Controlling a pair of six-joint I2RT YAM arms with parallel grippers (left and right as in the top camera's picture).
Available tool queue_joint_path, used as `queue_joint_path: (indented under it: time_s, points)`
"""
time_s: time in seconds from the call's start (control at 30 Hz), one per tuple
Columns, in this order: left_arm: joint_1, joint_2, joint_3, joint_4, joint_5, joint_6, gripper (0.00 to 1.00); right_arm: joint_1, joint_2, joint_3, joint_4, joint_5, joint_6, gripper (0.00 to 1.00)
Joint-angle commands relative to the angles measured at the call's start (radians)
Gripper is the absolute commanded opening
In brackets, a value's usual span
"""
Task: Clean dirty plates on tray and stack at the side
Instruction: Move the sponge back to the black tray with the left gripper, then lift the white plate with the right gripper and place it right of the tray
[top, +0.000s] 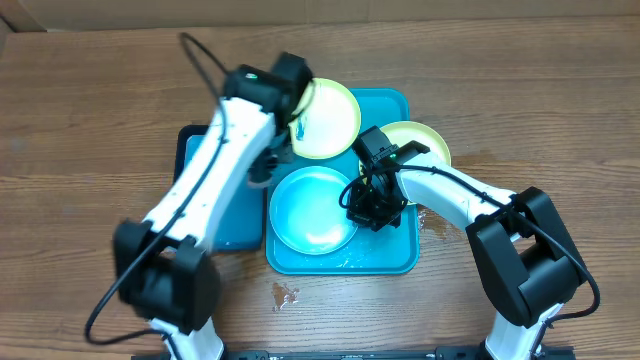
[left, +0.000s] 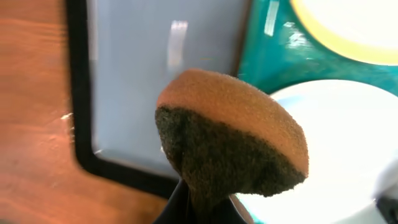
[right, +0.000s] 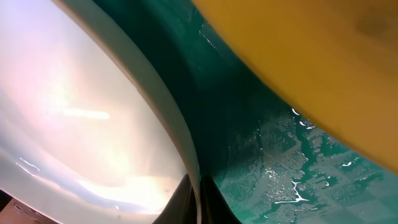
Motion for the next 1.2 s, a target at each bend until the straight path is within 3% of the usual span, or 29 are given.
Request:
queue_joint_path:
  time_s: [0.0,0.1,0.27,0.37,0.4,0.53,0.7,0.83,1.17]
  points:
    - [0.085,-0.031,0.006,-0.021,-0.065,0.020,0.04,-0.002,0.020,-0.006,-0.004,0.044,-0.015,0.04]
    - [0.168,-0.030,-0.090,0.040,-0.023,0.030,0.04,-0.002,0.020,-0.006,0.010,0.040,-0.040,0.04]
    - [0.270,-0.030,-0.346,0.285,0.212,0.129,0.04,-0.003,0.020,-0.003,0.010,0.039,-0.040,0.04]
    - [0.308,-0.030,-0.418,0.343,0.267,0.130,0.11,-0.003,0.015,0.031,-0.016,0.042,-0.076,0.04]
    - [0.318,-0.031,-0.421,0.344,0.276,0.133,0.17,-0.002,0.010,0.050,-0.027,0.045,-0.100,0.04]
    - [0.350,-0.051,-0.390,0.328,0.342,0.177,0.57,0.008,-0.040,0.154,-0.097,0.144,-0.163,0.04]
    - [0.385,-0.133,-0.310,0.267,0.349,0.177,0.79,0.064,-0.066,0.361,-0.196,0.323,-0.283,0.04]
    - [0.424,-0.244,-0.232,0.219,0.356,0.173,0.97,0.119,-0.066,0.478,-0.183,0.443,-0.323,0.04]
    - [0.531,-0.558,-0.123,0.183,0.428,0.173,1.00,0.291,-0.033,0.491,0.162,0.752,-0.379,0.04]
